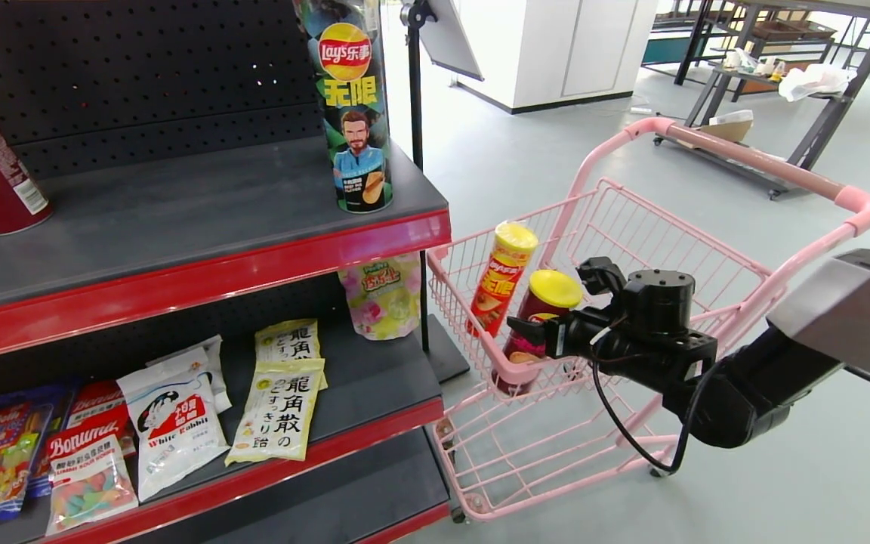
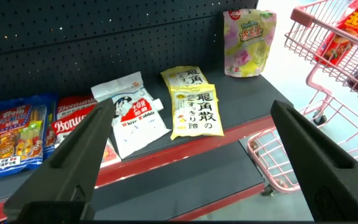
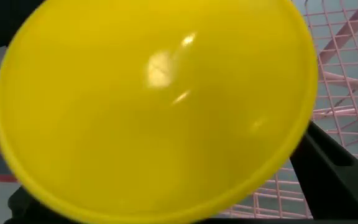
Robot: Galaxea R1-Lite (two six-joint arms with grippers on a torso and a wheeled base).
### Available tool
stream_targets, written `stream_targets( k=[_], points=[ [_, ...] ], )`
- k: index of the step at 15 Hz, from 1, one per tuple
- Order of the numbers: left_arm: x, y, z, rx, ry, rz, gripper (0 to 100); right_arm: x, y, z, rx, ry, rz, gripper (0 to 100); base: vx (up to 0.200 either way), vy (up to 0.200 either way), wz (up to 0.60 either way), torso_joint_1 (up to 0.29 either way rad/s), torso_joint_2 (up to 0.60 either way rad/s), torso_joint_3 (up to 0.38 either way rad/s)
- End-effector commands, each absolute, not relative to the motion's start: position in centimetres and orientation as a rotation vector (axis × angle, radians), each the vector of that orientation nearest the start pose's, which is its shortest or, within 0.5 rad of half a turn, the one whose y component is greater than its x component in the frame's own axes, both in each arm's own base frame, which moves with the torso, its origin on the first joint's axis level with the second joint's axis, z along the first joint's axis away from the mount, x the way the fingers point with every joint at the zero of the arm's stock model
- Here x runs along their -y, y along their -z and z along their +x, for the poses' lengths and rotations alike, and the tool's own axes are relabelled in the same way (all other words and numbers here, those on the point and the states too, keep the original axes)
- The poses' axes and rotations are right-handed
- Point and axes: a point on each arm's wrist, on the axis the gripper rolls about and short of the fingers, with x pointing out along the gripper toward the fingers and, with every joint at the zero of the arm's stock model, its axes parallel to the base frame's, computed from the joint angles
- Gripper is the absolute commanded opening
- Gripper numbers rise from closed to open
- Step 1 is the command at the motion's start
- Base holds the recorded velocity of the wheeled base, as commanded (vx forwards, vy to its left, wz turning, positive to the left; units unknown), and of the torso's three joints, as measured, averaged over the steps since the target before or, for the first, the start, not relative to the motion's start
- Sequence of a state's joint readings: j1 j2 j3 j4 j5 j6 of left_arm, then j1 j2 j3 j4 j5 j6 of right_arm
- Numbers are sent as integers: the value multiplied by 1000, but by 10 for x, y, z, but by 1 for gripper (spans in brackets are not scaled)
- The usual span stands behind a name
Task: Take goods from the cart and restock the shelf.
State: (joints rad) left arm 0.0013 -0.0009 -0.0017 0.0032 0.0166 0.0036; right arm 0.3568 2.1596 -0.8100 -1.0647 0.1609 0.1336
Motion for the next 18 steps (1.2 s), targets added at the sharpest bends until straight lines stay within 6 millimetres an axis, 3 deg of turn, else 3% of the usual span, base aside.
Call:
stream_targets(
  k=[1, 5, 7, 11, 14, 15, 17, 18],
  points=[
    [0, -76, -23, -2, -18, 3, 100, -136, -56, 357, -339, -487, 99, 0, 0, 0, 0, 0, 0, 0],
    [0, -76, -23, -2, -18, 5, 100, -138, -57, 357, -317, -498, 103, 0, 0, 0, 0, 0, 0, 0],
    [0, -76, -23, -2, -18, 5, 100, -138, -70, 353, -283, -505, 100, 0, 0, 0, 0, 0, 0, 0],
    [0, -76, -23, -2, -18, 3, 100, -132, -141, 344, -97, -520, 97, 0, 0, 0, 0, 0, 0, 0],
    [0, -76, -23, -2, -17, 3, 100, -124, -192, 319, -33, -527, 80, 0, 0, 0, 0, 0, 0, 0],
    [0, -76, -23, -2, -17, 3, 100, -122, -200, 313, -31, -529, 72, 0, 0, 0, 0, 0, 0, 0],
    [0, -76, -23, -2, -17, 3, 100, -111, -240, 272, -25, -535, 39, 0, 0, 0, 0, 0, 0, 0],
    [0, -76, -23, -2, -17, 3, 100, -109, -246, 262, -30, -538, 38, 0, 0, 0, 0, 0, 0, 0]
  ],
)
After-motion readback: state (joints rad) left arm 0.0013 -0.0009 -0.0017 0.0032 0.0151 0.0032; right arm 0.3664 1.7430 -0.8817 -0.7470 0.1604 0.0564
